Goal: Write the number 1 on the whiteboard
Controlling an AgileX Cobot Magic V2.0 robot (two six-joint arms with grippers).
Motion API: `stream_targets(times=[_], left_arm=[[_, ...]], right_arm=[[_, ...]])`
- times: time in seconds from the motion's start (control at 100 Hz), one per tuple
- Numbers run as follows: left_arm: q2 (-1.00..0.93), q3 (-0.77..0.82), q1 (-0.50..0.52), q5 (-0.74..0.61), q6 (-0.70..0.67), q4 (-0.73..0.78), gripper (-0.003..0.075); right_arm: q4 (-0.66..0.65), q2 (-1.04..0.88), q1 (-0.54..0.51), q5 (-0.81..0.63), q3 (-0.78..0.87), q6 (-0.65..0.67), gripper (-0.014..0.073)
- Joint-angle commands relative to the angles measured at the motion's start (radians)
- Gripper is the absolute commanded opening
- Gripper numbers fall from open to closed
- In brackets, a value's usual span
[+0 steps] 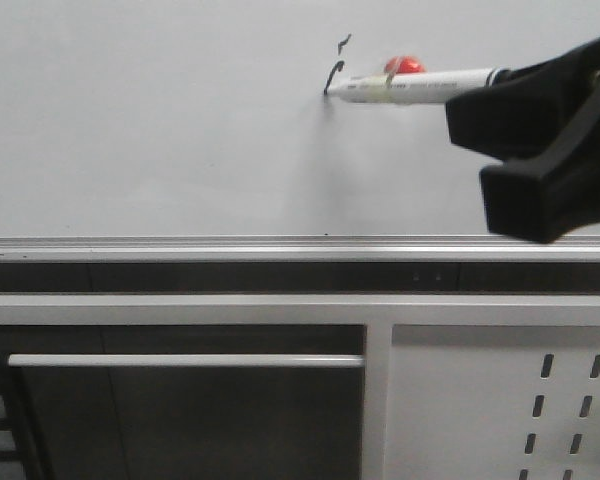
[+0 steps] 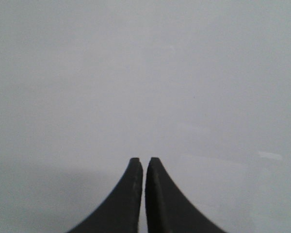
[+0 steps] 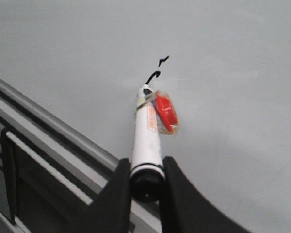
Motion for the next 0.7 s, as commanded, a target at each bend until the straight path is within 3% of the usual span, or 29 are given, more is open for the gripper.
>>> stream_targets(times=[0.0, 0.69], left_arm=[[0.01, -0.028, 0.004, -0.054, -0.01, 0.022, -0.0018], [0.01, -0.028, 0.004, -0.054, -0.01, 0.022, -0.0018]], right_arm=[[-0.021, 0.033, -0.004, -0.084, -0.027, 0.013, -0.005], [-0.021, 0.198, 0.008, -0.113, -0.027, 0.073, -0.005]])
